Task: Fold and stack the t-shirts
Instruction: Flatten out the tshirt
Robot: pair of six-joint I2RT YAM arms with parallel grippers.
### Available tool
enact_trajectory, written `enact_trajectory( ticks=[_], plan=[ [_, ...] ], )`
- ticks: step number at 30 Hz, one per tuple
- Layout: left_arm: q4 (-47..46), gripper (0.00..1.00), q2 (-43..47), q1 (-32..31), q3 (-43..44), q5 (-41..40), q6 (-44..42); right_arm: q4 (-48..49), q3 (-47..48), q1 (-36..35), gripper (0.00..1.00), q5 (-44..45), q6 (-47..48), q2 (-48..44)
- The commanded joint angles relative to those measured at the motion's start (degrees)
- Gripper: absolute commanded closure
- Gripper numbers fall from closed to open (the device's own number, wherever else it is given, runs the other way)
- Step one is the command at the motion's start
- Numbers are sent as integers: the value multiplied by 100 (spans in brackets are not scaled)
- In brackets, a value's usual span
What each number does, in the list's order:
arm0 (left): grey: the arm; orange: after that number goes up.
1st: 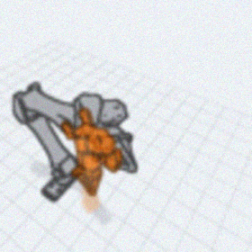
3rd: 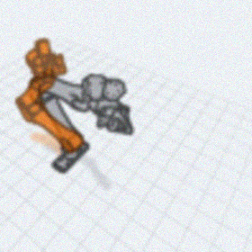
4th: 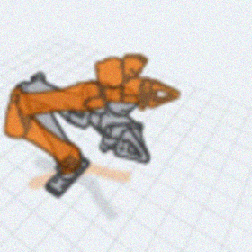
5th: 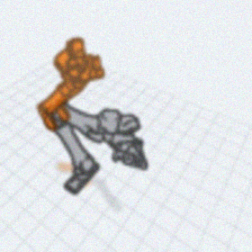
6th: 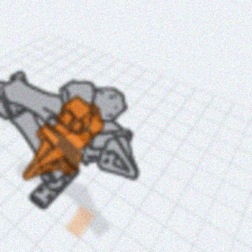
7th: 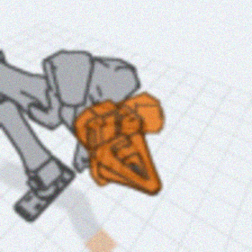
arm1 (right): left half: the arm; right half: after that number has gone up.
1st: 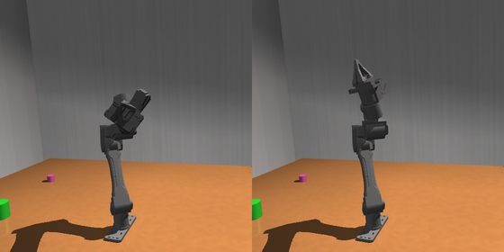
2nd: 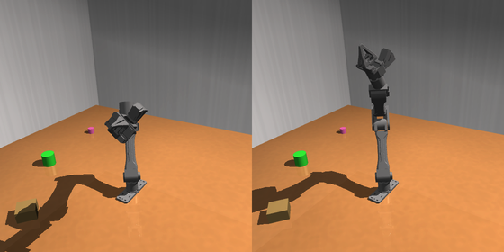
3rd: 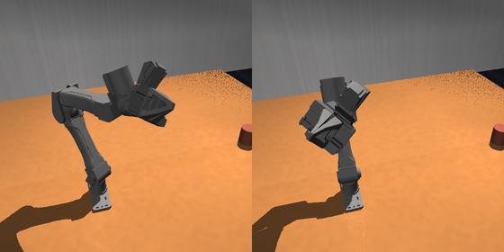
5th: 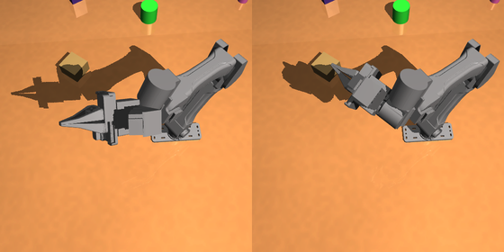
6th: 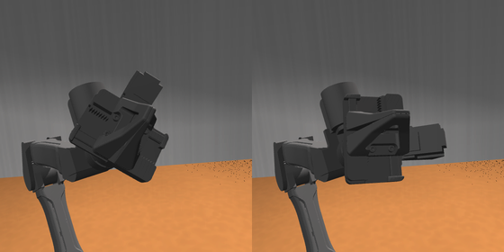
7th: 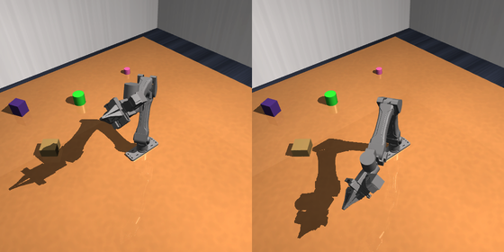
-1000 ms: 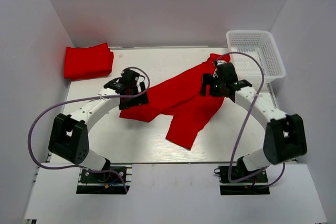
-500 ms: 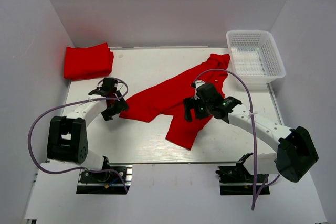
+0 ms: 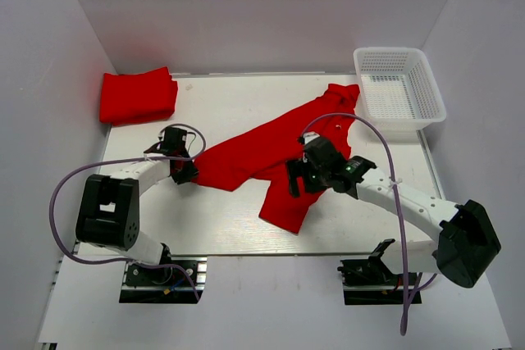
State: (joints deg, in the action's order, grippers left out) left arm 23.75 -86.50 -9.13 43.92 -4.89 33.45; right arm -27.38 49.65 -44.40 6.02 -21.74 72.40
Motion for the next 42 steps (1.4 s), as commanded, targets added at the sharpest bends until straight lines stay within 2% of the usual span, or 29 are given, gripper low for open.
enact_trajectory(
  ticks=[1,2,4,9,13,23,27,34,39,42],
  plan=[
    [-380,67,-385,-54,-252,357,-119,-206,-60,-156,10,198,-50,-191],
    [-449,81,-464,-54,-253,409,-120,-233,-87,-156,10,189,2,-200],
    [-528,100,-517,-54,-253,462,-242,-347,-122,-288,10,198,221,-200],
    [-599,100,-386,-54,-253,576,-454,-681,-61,-744,10,145,416,142],
    [-599,100,-87,-54,-376,576,-454,-778,-8,-1210,10,285,39,459],
    [-845,100,352,-54,-735,1147,-331,-707,-113,-1825,10,777,-2016,626],
    [-766,100,467,-54,-797,832,-199,-892,-166,-1976,10,1015,-2841,723],
    [-969,100,599,-54,-1175,1103,-32,-1173,-263,-2073,10,1498,-3872,854],
    [-1030,100,652,-159,-1289,1305,21,-1104,-157,-2081,11,1551,-3908,1074],
    [-1030,100,713,-160,-1290,1192,21,-805,-333,-2055,17,1359,-3768,1162]
  ],
)
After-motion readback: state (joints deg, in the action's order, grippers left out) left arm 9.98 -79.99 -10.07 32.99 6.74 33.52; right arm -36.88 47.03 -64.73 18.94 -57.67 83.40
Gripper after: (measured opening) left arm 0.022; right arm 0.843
